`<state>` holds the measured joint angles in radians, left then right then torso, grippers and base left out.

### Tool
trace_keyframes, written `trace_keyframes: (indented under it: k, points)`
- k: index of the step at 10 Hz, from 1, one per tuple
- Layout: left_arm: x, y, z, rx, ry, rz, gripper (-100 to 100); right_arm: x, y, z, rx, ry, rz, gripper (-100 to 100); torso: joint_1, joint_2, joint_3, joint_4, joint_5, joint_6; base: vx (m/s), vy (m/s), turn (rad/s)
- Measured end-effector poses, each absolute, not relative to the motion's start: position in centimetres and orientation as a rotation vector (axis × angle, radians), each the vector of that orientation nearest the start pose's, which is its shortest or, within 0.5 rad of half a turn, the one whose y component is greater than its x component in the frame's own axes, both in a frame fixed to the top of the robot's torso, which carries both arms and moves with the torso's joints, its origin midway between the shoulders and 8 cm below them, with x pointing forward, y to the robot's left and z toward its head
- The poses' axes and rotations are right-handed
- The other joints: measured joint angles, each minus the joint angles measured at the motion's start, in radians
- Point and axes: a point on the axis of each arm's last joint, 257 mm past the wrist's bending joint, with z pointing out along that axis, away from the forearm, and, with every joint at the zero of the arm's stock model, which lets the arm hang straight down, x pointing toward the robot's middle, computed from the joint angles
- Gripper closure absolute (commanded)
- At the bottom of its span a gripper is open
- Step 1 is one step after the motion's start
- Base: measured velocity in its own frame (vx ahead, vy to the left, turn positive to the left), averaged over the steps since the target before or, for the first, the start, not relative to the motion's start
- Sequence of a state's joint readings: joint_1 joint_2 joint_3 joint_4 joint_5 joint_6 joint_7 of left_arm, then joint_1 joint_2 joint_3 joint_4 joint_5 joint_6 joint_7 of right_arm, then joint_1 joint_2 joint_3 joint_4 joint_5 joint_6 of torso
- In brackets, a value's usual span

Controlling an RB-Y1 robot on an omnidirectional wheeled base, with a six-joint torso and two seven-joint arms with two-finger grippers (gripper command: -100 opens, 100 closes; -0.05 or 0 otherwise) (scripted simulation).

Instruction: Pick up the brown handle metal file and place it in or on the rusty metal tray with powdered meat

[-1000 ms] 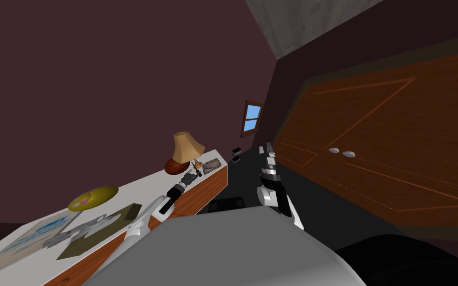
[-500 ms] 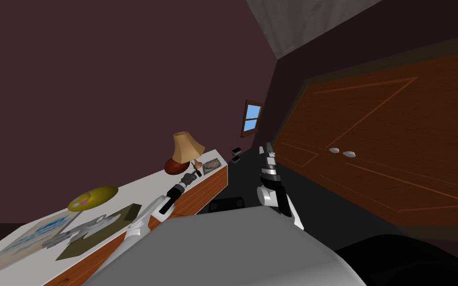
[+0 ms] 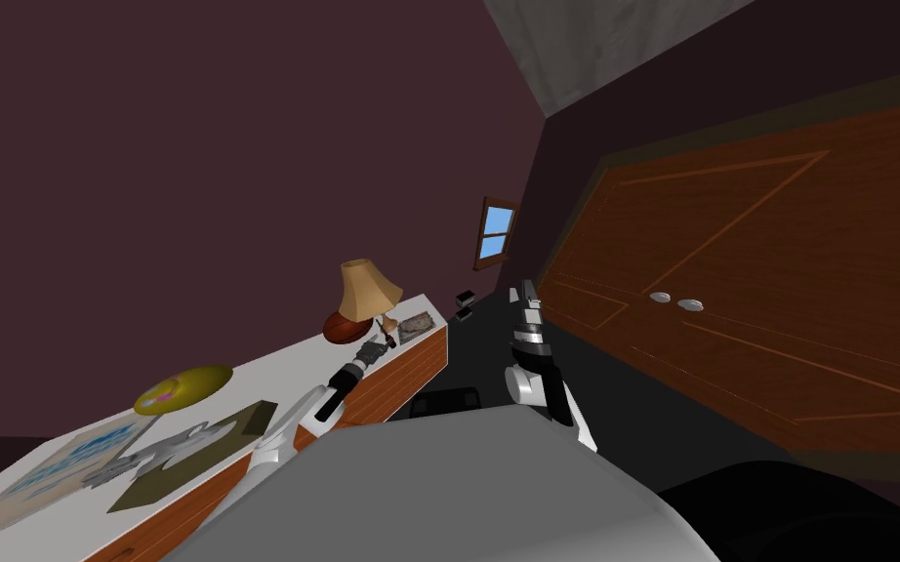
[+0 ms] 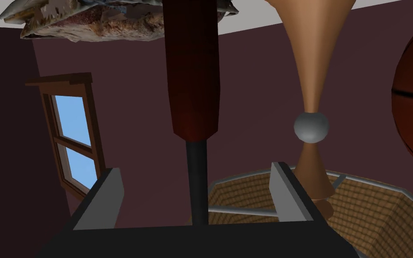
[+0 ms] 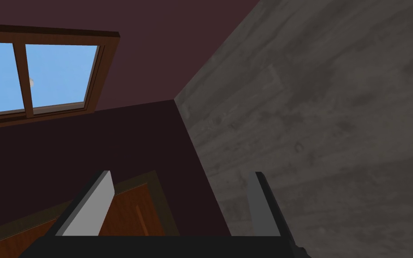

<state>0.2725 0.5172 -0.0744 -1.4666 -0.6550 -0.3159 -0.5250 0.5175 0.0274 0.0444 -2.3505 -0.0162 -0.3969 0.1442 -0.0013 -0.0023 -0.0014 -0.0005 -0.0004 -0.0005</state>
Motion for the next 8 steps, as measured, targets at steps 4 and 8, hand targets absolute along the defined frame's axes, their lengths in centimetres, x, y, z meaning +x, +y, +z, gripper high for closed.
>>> trace_keyframes:
  k: [4, 8]
  points:
    - [42.3, 33.3, -36.6, 0.265, 1.833, -0.069, -100, 34.7, -27.2, 3.1, 0.675, 0.653, 1.207, 0, 0.000, 0.000, 0.000, 0.000, 0.000, 0.000, 0.035, -0.012, 0.019]
    - [42.3, 33.3, -36.6, 0.268, 1.833, -0.066, 100, 34.7, -27.2, 3.1, 0.675, 0.653, 1.207, 0, 0.001, 0.003, 0.001, 0.001, 0.000, 0.000, 0.000, 0.000, 0.000]
